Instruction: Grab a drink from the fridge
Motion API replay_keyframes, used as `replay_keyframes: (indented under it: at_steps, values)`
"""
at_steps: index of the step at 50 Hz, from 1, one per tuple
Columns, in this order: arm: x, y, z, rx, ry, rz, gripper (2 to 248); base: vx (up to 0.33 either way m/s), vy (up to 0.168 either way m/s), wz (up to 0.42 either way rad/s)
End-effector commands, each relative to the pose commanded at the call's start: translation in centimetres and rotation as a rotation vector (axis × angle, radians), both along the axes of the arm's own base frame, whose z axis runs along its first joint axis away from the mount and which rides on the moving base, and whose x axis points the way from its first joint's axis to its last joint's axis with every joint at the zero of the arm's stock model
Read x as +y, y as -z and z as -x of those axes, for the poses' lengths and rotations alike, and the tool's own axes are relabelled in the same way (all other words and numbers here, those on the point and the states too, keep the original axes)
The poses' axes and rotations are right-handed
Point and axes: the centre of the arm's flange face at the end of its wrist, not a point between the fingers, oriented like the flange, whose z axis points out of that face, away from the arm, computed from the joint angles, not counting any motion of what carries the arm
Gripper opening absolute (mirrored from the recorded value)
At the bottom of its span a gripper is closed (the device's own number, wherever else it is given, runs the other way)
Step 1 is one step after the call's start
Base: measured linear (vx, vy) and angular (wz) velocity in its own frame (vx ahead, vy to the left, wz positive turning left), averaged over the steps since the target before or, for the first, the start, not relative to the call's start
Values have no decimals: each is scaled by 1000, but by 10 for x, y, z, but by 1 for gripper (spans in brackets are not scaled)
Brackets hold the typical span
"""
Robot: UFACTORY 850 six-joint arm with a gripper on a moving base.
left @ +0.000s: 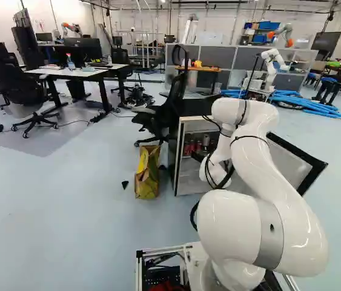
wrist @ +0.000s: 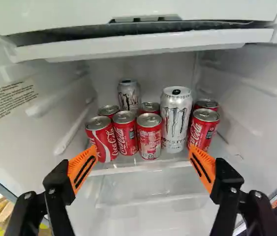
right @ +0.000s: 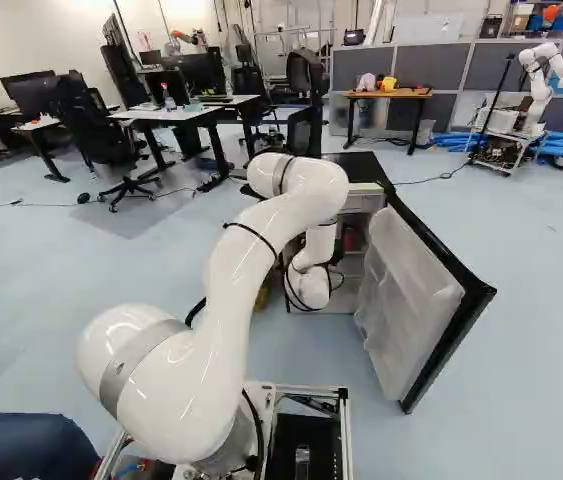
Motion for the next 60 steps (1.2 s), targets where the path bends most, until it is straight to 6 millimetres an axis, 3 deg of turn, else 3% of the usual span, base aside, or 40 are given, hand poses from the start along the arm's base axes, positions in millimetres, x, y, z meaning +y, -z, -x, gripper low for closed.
replay_keyframes:
  at_steps: [21, 26, 27, 31, 32, 36, 37, 42, 43, 60]
  values:
    - [0, 7, 0, 3, 0, -1, 247, 0, 0, 0]
    - [0, 7, 0, 3, 0, -1, 241, 0, 0, 0]
    - [0, 7, 0, 3, 0, -1, 227, 0, 0, 0]
    - [0, 7, 0, 3, 0, -1, 227, 0, 0, 0]
    - [0, 7, 0, 3, 0, -1, 215, 0, 0, 0]
    - [0, 7, 0, 3, 0, -1, 215, 0, 0, 0]
    - [0, 7, 0, 3, 0, -1, 203, 0, 0, 0]
    - [0, 7, 0, 3, 0, -1, 203, 0, 0, 0]
    - [0, 7, 0, 3, 0, -1, 190, 0, 0, 0]
    - [0, 7, 0, 3, 0, -1, 186, 0, 0, 0]
